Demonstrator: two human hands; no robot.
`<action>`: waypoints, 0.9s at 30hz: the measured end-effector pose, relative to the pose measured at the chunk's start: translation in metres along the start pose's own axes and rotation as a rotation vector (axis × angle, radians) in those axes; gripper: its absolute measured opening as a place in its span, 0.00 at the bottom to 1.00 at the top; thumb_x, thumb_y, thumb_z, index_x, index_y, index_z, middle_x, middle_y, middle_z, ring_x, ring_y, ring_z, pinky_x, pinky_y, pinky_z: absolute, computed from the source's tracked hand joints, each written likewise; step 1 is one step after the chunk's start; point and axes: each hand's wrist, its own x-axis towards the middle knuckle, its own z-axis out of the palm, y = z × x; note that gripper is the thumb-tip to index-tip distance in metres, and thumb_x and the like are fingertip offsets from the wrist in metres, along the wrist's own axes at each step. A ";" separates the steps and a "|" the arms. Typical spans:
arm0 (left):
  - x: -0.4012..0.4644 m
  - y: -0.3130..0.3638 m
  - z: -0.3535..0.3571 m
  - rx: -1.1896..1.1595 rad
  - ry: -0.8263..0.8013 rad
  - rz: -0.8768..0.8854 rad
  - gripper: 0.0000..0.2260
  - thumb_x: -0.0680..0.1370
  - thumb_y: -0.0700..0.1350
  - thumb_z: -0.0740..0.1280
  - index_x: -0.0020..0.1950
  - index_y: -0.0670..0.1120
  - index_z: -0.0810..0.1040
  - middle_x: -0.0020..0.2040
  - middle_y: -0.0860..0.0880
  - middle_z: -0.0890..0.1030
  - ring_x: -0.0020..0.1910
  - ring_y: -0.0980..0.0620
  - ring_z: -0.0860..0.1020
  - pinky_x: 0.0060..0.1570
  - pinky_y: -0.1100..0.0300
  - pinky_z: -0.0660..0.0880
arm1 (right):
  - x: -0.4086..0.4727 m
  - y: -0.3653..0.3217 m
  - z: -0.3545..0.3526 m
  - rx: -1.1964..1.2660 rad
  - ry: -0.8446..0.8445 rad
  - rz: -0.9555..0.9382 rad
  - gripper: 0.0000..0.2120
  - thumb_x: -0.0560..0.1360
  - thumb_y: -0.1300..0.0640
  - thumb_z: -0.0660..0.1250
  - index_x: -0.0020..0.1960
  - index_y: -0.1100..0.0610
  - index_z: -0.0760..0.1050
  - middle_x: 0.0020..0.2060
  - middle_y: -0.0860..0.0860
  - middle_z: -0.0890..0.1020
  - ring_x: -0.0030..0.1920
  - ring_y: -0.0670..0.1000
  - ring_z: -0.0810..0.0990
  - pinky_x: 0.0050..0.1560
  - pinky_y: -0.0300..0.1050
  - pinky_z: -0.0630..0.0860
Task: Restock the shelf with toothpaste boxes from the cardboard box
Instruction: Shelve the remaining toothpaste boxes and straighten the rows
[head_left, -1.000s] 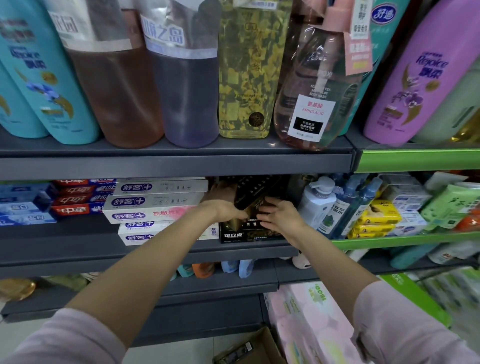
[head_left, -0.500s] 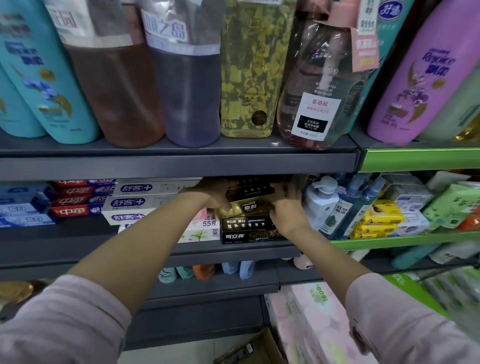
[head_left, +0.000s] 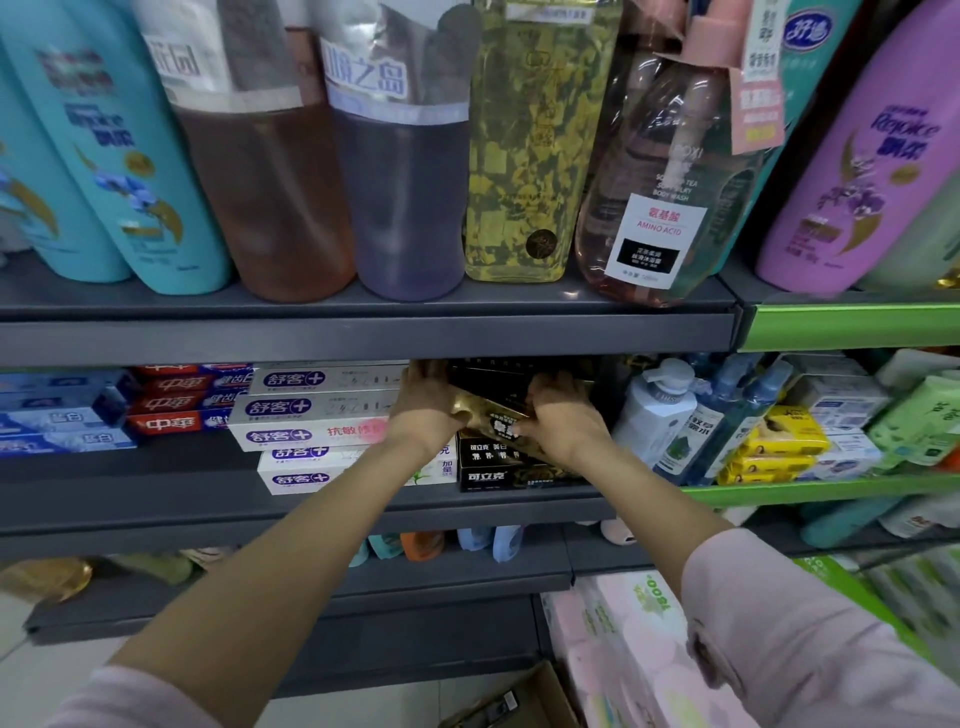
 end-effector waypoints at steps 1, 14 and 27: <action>-0.003 0.000 0.000 -0.060 0.051 -0.002 0.26 0.74 0.49 0.67 0.70 0.43 0.67 0.72 0.44 0.63 0.71 0.45 0.58 0.71 0.59 0.56 | -0.004 0.002 0.001 0.143 -0.001 0.034 0.23 0.76 0.48 0.66 0.63 0.62 0.68 0.58 0.58 0.72 0.59 0.58 0.73 0.56 0.51 0.74; -0.044 0.019 -0.004 -0.536 -0.281 0.007 0.21 0.72 0.46 0.73 0.62 0.45 0.72 0.53 0.47 0.80 0.51 0.50 0.79 0.52 0.57 0.76 | -0.026 0.008 0.014 1.721 -0.085 0.306 0.16 0.79 0.66 0.60 0.66 0.65 0.67 0.57 0.58 0.78 0.59 0.55 0.78 0.64 0.53 0.72; -0.043 0.006 -0.015 -0.739 -0.151 -0.061 0.24 0.73 0.47 0.72 0.67 0.50 0.69 0.60 0.46 0.77 0.56 0.47 0.76 0.55 0.56 0.74 | -0.030 0.008 0.006 1.676 -0.100 0.333 0.20 0.77 0.53 0.65 0.67 0.58 0.68 0.59 0.55 0.78 0.53 0.51 0.79 0.47 0.43 0.75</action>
